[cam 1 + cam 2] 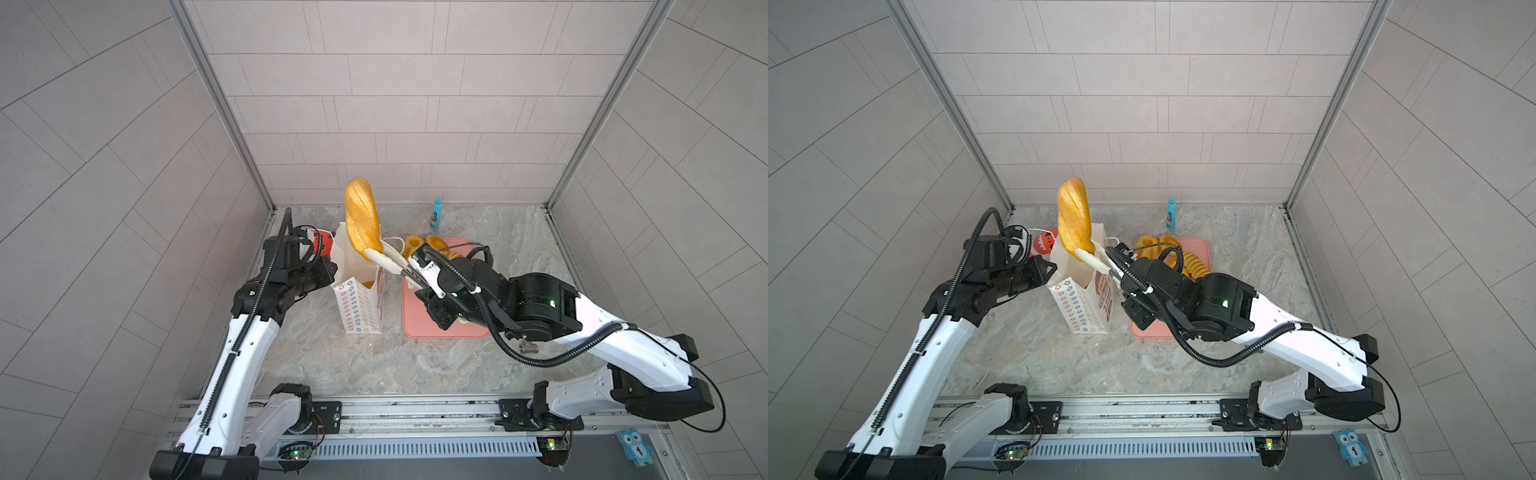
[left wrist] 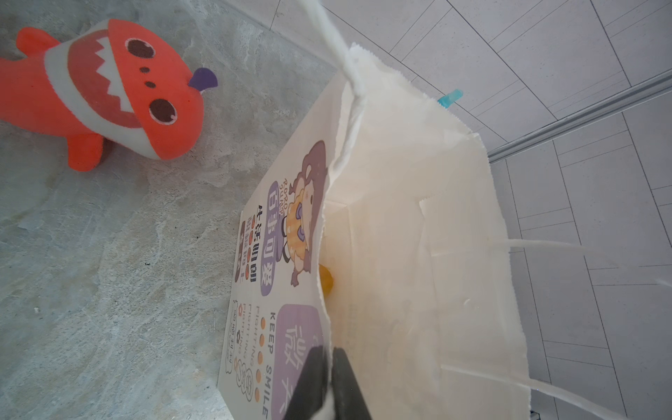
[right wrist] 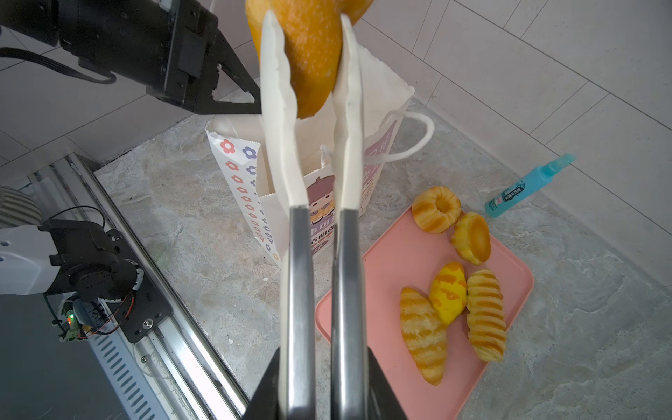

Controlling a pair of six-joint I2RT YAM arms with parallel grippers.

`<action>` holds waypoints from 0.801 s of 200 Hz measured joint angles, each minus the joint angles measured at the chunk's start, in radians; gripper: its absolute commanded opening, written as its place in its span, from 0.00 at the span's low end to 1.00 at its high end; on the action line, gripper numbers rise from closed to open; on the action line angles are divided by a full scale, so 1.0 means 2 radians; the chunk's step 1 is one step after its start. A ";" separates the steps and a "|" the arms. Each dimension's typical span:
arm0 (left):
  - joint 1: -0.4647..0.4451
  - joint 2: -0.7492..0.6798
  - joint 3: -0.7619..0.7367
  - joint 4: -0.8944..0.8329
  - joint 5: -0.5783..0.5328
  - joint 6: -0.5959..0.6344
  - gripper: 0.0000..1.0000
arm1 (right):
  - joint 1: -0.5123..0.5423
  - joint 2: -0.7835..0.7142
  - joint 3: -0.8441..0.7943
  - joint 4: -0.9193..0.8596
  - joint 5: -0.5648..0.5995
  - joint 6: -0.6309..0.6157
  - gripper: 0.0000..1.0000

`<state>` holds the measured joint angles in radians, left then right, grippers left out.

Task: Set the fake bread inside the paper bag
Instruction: 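Carry the long loaf in the tongs toward the bag opening, then lower the long loaf into the bag held by the left gripper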

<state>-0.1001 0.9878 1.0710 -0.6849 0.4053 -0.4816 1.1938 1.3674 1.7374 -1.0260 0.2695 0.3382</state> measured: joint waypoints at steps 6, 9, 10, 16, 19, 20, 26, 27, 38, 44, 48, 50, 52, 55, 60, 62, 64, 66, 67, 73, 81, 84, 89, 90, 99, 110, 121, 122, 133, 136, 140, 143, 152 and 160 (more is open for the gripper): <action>0.000 0.000 0.000 0.000 0.000 0.000 0.12 | 0.000 0.004 0.003 -0.002 0.000 0.001 0.20; 0.000 0.000 0.000 0.000 0.000 0.000 0.12 | 0.000 0.006 0.004 -0.003 0.000 0.001 0.20; 0.000 0.000 0.000 0.000 0.000 0.000 0.12 | 0.000 0.006 0.004 -0.003 0.000 0.001 0.20; 0.000 0.000 0.000 0.000 0.000 0.000 0.12 | 0.001 0.009 0.006 -0.006 0.000 0.002 0.20; 0.000 0.000 0.000 0.000 0.000 0.000 0.12 | 0.001 0.010 0.006 -0.006 0.001 0.002 0.20; 0.000 0.000 0.000 0.000 0.000 0.000 0.12 | 0.001 0.011 0.006 -0.007 0.001 0.002 0.20; 0.000 0.000 0.000 0.000 0.000 0.000 0.12 | 0.001 0.013 0.007 -0.009 0.001 0.002 0.20; 0.000 0.000 0.000 0.000 0.000 0.000 0.12 | 0.001 0.014 0.007 -0.009 0.001 0.002 0.20; 0.000 0.000 0.000 0.000 0.000 0.000 0.12 | 0.001 0.017 0.007 -0.013 0.000 0.003 0.20; 0.000 0.000 0.000 0.000 0.000 0.000 0.11 | 0.001 0.019 0.007 -0.015 0.000 0.003 0.20; 0.000 0.000 0.000 0.000 0.000 0.000 0.12 | 0.001 0.020 0.007 -0.017 0.000 0.003 0.20; 0.000 0.000 0.000 0.000 0.000 0.000 0.12 | 0.001 0.020 0.007 -0.017 0.000 0.003 0.20; 0.000 0.000 0.000 0.000 0.001 0.000 0.12 | 0.001 0.020 0.007 -0.017 0.000 0.003 0.20; 0.000 0.000 0.000 0.000 0.001 0.000 0.12 | 0.001 0.021 0.007 -0.018 0.000 0.003 0.20; 0.000 0.000 0.000 0.000 0.001 0.000 0.12 | 0.001 0.023 0.007 -0.019 0.000 0.004 0.20; 0.000 0.000 0.000 0.000 0.001 0.000 0.12 | 0.001 0.023 0.007 -0.019 0.000 0.004 0.20; 0.000 0.000 0.000 0.000 0.001 0.000 0.11 | 0.001 0.023 0.007 -0.019 0.000 0.004 0.20; 0.000 0.000 0.000 0.000 0.001 0.000 0.11 | 0.001 0.023 0.007 -0.019 0.000 0.004 0.20; 0.000 0.000 0.000 0.000 0.001 0.000 0.12 | 0.001 0.024 0.007 -0.019 0.000 0.004 0.20; 0.000 0.000 0.000 0.000 0.001 0.000 0.12 | 0.001 0.025 0.007 -0.020 0.000 0.004 0.20; 0.000 0.000 0.000 0.000 0.001 0.000 0.12 | 0.001 0.026 0.007 -0.020 0.000 0.004 0.20; 0.000 0.000 0.000 0.000 0.001 0.000 0.12 | 0.001 0.026 0.007 -0.020 0.000 0.003 0.20; 0.000 0.000 0.000 0.000 0.001 0.000 0.12 | 0.001 0.026 0.007 -0.020 0.000 0.003 0.20; 0.000 0.000 0.000 0.000 0.001 0.000 0.12 | 0.002 0.026 0.007 -0.020 0.000 0.004 0.20; 0.000 0.000 0.000 0.000 0.001 0.000 0.12 | 0.002 0.027 0.007 -0.020 0.000 0.004 0.20; 0.000 0.000 0.000 0.000 0.001 0.000 0.12 | 0.002 0.027 0.007 -0.020 0.000 0.004 0.20; 0.000 0.000 0.000 0.000 0.001 0.000 0.12 | 0.002 0.029 0.007 -0.020 0.000 0.004 0.20; 0.000 0.000 0.000 0.000 0.001 0.000 0.12 | 0.002 0.029 0.007 -0.020 0.000 0.003 0.20; 0.000 0.000 0.000 0.000 0.001 0.000 0.12 | 0.002 0.031 0.006 -0.020 0.000 0.004 0.20; 0.000 0.000 0.000 0.000 0.001 0.000 0.12 | 0.002 0.032 0.006 -0.020 0.000 0.004 0.20; 0.000 0.000 0.000 0.000 0.001 0.000 0.11 | 0.002 0.033 0.006 -0.020 0.000 0.004 0.20; 0.000 0.000 0.000 0.000 0.001 0.000 0.12 | 0.002 0.034 0.006 -0.021 0.000 0.004 0.20; 0.000 0.000 0.000 0.000 0.001 0.000 0.11 | 0.002 0.035 0.006 -0.020 0.000 0.004 0.20; 0.000 0.000 0.000 0.000 0.001 0.000 0.12 | 0.002 0.037 0.005 -0.020 0.000 0.004 0.20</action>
<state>-0.1001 0.9878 1.0710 -0.6842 0.4076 -0.4824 1.1976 1.4406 1.7466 -1.0668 0.2695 0.3454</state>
